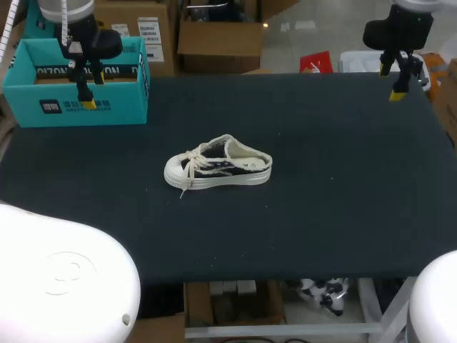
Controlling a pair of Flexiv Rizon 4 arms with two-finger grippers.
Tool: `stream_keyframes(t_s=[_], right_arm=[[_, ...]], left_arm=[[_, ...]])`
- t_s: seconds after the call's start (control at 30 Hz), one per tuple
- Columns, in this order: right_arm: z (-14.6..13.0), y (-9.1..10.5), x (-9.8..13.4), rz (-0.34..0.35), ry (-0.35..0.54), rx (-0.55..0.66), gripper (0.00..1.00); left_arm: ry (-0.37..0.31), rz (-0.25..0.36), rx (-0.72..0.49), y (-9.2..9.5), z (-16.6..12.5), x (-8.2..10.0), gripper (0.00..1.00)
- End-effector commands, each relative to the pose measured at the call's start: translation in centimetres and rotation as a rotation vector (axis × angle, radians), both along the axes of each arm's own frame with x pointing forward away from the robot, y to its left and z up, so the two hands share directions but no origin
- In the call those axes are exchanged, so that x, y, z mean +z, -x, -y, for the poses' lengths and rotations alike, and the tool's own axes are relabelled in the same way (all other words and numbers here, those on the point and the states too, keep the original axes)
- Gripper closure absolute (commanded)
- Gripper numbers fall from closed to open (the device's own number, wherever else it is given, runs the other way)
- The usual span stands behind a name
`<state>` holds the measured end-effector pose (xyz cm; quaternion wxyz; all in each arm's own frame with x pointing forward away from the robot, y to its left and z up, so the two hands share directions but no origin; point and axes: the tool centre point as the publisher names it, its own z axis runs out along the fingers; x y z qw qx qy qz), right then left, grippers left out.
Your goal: Open the shoe tongue, take the insole out of the shoe, put the insole back into the shoe, and pack the shoe into the shoebox
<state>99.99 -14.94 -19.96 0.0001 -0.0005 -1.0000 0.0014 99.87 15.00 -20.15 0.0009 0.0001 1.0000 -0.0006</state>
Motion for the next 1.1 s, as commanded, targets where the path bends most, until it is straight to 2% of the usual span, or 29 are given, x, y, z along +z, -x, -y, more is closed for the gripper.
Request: stream_keyframes(t_s=[0.03, 1.03, 1.1], right_arm=[[0.04, -0.01, -0.06, 0.001, -0.002, 0.000, 0.00], [0.04, -0.01, -0.06, 0.001, -0.002, 0.000, 0.00], [-0.74, 0.05, -0.60, -0.008, -0.069, -0.022, 0.00]], left_arm=[[-0.001, -0.001, 0.000, -0.01, 0.01, 0.03, 0.00], [-0.001, -0.001, 0.000, -0.01, 0.01, 0.03, 0.00], [0.005, 0.019, 0.062, 0.28, 0.40, 0.00, 0.00]])
